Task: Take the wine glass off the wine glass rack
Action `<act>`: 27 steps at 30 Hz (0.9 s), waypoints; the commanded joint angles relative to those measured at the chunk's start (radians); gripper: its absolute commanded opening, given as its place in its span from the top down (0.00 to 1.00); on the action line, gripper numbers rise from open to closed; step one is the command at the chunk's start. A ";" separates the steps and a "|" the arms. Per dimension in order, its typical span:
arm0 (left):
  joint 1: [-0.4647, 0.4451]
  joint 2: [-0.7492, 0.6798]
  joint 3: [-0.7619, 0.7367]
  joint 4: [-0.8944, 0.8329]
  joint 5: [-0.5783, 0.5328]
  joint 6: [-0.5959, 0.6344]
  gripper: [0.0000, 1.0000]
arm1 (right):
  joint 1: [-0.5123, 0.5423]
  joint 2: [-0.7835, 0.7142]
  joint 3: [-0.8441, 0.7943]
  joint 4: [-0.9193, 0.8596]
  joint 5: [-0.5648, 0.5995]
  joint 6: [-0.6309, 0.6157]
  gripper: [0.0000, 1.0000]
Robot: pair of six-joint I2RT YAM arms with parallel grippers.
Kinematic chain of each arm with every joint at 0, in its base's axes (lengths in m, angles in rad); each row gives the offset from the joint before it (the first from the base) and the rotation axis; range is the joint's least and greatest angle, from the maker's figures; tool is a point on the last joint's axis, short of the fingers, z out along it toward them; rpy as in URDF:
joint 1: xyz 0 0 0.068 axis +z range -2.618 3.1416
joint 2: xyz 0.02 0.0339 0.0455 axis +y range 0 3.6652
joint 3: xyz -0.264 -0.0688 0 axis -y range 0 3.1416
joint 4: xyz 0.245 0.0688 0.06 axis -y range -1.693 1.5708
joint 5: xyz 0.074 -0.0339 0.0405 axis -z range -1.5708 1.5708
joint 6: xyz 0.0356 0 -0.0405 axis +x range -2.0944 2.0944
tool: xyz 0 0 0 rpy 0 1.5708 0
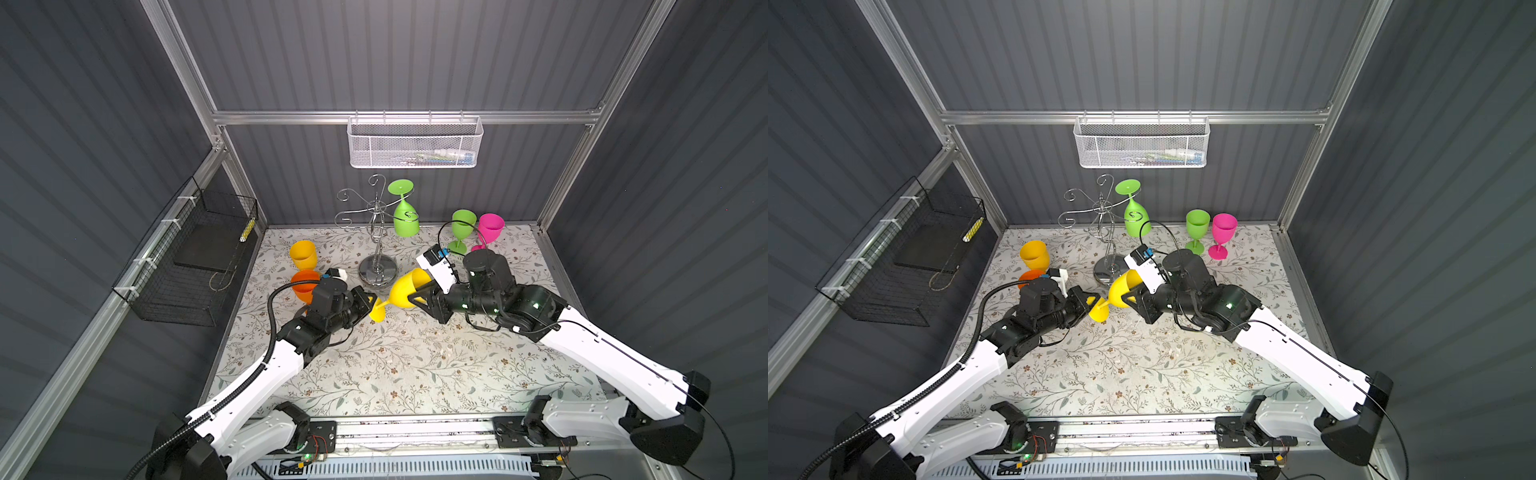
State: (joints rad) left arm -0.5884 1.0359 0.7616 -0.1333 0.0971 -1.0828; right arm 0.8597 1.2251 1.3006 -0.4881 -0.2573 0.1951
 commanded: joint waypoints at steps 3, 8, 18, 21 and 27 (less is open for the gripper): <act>-0.002 -0.024 0.008 0.037 0.007 0.020 1.00 | 0.009 0.027 0.034 -0.037 -0.064 0.008 0.98; -0.002 -0.026 0.018 0.015 -0.008 0.036 0.81 | 0.009 0.024 0.033 -0.074 -0.025 0.003 1.00; -0.001 -0.043 0.054 -0.047 -0.030 0.122 0.09 | -0.116 -0.045 -0.048 -0.183 0.134 0.041 1.00; -0.002 -0.055 0.057 -0.056 -0.039 0.149 0.02 | -0.188 -0.048 -0.072 -0.200 0.172 0.063 1.00; -0.002 -0.068 0.067 -0.076 -0.034 0.193 0.00 | -0.325 0.031 -0.050 -0.221 0.283 0.072 1.00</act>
State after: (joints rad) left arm -0.5884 0.9871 0.7918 -0.1806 0.0700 -0.9432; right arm 0.5770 1.2190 1.2362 -0.6868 -0.0460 0.2512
